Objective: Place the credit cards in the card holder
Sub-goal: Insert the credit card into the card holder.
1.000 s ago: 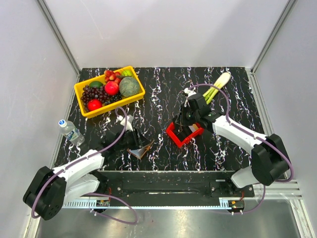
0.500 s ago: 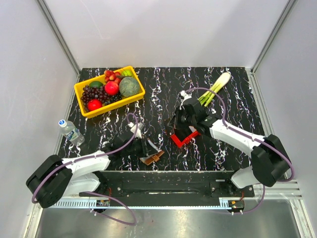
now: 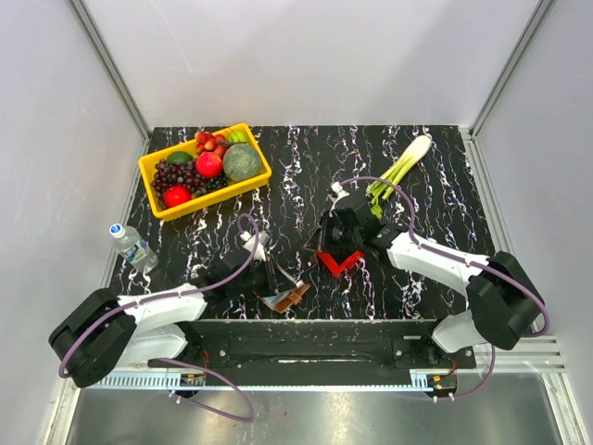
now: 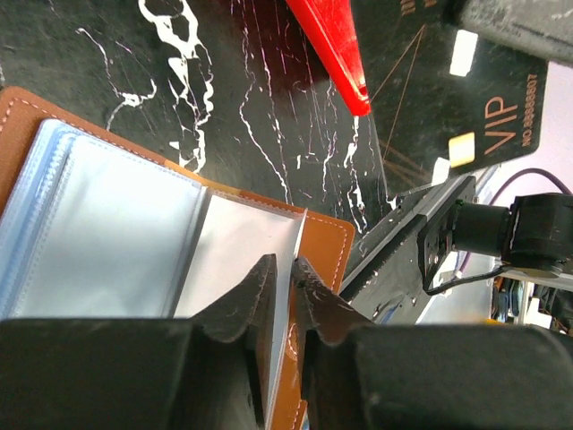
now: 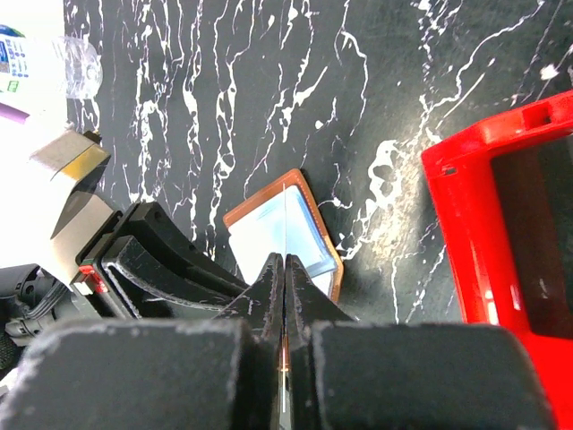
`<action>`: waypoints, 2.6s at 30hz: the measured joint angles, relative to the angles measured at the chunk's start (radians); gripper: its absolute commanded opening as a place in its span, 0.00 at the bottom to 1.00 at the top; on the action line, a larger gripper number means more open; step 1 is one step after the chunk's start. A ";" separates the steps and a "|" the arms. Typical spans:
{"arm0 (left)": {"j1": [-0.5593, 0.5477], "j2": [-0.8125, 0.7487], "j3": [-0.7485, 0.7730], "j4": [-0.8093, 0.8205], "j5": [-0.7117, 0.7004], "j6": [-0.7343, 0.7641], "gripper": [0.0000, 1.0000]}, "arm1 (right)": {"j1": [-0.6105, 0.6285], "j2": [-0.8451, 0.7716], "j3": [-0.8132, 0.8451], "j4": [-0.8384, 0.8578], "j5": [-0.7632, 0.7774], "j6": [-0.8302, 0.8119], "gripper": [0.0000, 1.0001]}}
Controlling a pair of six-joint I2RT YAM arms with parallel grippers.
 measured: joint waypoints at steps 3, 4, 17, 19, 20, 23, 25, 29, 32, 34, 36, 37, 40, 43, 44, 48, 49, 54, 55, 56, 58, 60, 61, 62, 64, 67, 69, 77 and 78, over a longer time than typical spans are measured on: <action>-0.017 0.000 -0.006 0.010 -0.005 -0.014 0.32 | 0.019 0.000 -0.007 0.003 -0.006 0.018 0.00; -0.023 0.000 -0.007 0.014 -0.006 -0.016 0.32 | 0.026 0.000 -0.010 0.008 -0.006 0.022 0.00; -0.095 0.054 -0.018 0.037 -0.024 -0.055 0.01 | 0.053 0.000 -0.039 0.014 0.003 0.036 0.00; -0.096 0.071 -0.018 0.039 -0.024 -0.057 0.00 | 0.053 0.000 -0.039 0.014 0.003 0.035 0.00; -0.096 0.082 -0.018 0.041 -0.024 -0.058 0.00 | 0.053 0.000 -0.039 0.014 0.003 0.035 0.00; -0.097 0.140 -0.014 0.049 -0.030 -0.055 0.00 | 0.054 0.000 -0.039 0.014 0.004 0.035 0.00; -0.097 0.185 -0.011 0.073 -0.030 -0.063 0.00 | 0.053 0.000 -0.039 0.014 0.006 0.034 0.00; -0.097 0.256 0.032 0.119 -0.053 -0.063 0.00 | 0.053 0.000 -0.039 0.012 0.018 0.034 0.00; -0.091 0.300 0.054 0.162 -0.071 -0.070 0.00 | 0.054 -0.002 -0.043 0.009 0.057 0.039 0.00; -0.081 0.323 0.061 0.190 -0.082 -0.080 0.00 | 0.054 -0.011 -0.053 0.004 0.089 0.047 0.00; -0.065 0.348 0.069 0.217 -0.095 -0.092 0.00 | 0.054 -0.025 -0.063 -0.010 0.130 0.062 0.00; -0.057 0.357 0.071 0.231 -0.104 -0.100 0.00 | 0.054 -0.031 -0.067 -0.016 0.158 0.071 0.00; -0.037 0.374 0.072 0.267 -0.138 -0.125 0.14 | 0.054 -0.033 -0.067 -0.019 0.216 0.089 0.00; -0.030 0.388 0.074 0.303 -0.155 -0.143 0.37 | 0.054 -0.033 -0.067 -0.024 0.260 0.104 0.00; -0.030 0.393 0.074 0.319 -0.154 -0.156 0.40 | 0.054 -0.032 -0.067 -0.024 0.267 0.106 0.00; -0.030 0.404 0.073 0.376 -0.153 -0.175 0.45 | 0.056 -0.023 -0.069 -0.023 0.276 0.112 0.00; -0.030 0.405 0.069 0.394 -0.151 -0.180 0.45 | 0.056 -0.023 -0.071 -0.023 0.276 0.113 0.00; -0.029 0.406 0.041 0.445 -0.146 -0.199 0.41 | 0.062 -0.024 -0.090 -0.023 0.269 0.121 0.00; -0.029 0.406 0.036 0.448 -0.146 -0.202 0.39 | 0.067 -0.024 -0.096 -0.022 0.268 0.126 0.00; -0.029 0.406 0.031 0.449 -0.147 -0.206 0.37 | 0.073 -0.024 -0.101 -0.023 0.267 0.131 0.00; -0.029 0.406 0.026 0.450 -0.147 -0.213 0.28 | 0.089 -0.025 -0.109 -0.022 0.268 0.145 0.00; -0.029 0.406 0.021 0.454 -0.147 -0.221 0.24 | 0.103 -0.026 -0.116 -0.020 0.269 0.161 0.00; -0.029 0.406 0.016 0.459 -0.148 -0.224 0.22 | 0.113 -0.026 -0.119 -0.019 0.271 0.172 0.00; -0.029 0.406 0.013 0.463 -0.148 -0.226 0.20 | 0.122 -0.026 -0.124 -0.015 0.274 0.182 0.00; -0.029 0.406 0.005 0.466 -0.149 -0.231 0.17 | 0.138 -0.026 -0.127 -0.011 0.277 0.201 0.00; -0.029 0.406 -0.004 0.469 -0.150 -0.235 0.09 | 0.150 -0.025 -0.129 -0.004 0.278 0.223 0.00; -0.029 0.406 -0.008 0.473 -0.150 -0.238 0.06 | 0.151 -0.025 -0.129 0.002 0.283 0.235 0.00; -0.029 0.410 -0.024 0.505 -0.150 -0.254 0.20 | 0.154 0.016 -0.144 0.019 0.320 0.256 0.00; -0.029 0.410 -0.027 0.510 -0.151 -0.256 0.25 | 0.156 0.018 -0.148 0.017 0.322 0.258 0.00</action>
